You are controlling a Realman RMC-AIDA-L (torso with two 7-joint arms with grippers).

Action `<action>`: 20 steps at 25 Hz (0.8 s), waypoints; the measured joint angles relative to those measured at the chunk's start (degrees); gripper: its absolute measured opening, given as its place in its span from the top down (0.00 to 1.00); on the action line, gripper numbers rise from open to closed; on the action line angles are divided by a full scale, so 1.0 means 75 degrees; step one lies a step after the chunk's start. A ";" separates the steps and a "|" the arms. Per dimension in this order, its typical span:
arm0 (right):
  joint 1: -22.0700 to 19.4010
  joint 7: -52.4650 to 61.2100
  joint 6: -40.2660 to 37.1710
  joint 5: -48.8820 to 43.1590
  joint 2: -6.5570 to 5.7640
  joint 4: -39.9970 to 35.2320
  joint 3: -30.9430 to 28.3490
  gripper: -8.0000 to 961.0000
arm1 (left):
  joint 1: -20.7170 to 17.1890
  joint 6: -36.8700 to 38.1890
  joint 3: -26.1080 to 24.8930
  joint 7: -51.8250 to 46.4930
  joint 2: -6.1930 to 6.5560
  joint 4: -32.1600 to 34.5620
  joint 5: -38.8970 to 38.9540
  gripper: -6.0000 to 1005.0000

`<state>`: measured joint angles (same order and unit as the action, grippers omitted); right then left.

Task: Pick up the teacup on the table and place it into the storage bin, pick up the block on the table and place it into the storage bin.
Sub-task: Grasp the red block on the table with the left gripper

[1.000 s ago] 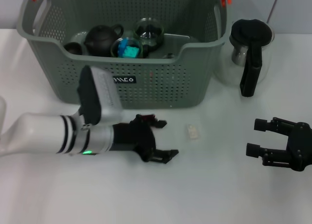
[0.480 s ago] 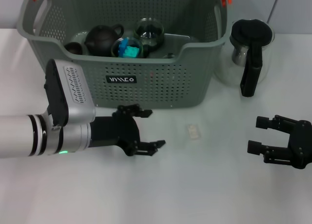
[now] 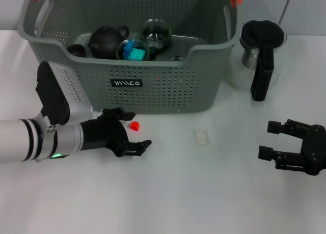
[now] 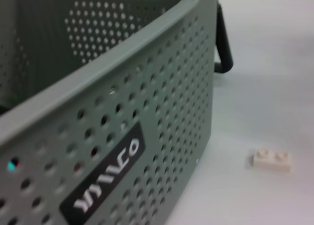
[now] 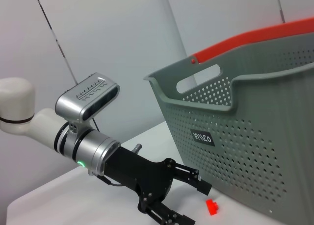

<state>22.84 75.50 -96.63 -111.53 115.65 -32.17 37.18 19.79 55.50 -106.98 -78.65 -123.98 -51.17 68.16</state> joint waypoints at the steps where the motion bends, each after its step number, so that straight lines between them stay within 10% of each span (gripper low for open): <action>1: 0.0001 0.0000 -0.0001 0.0000 0.0000 -0.0006 0.0000 0.05 | 0.0016 -0.0002 -0.0054 -0.0036 0.0000 0.0041 -0.0059 0.16; 20: -0.0034 -0.0001 -0.0049 -0.0012 0.0016 0.0030 0.0059 0.05 | 0.0514 -0.0116 -0.0315 -0.0059 -0.0015 0.0815 -0.0103 0.16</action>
<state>22.58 75.50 -97.00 -111.62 115.77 -31.95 37.62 23.65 54.63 -109.35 -79.09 -124.09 -45.05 67.38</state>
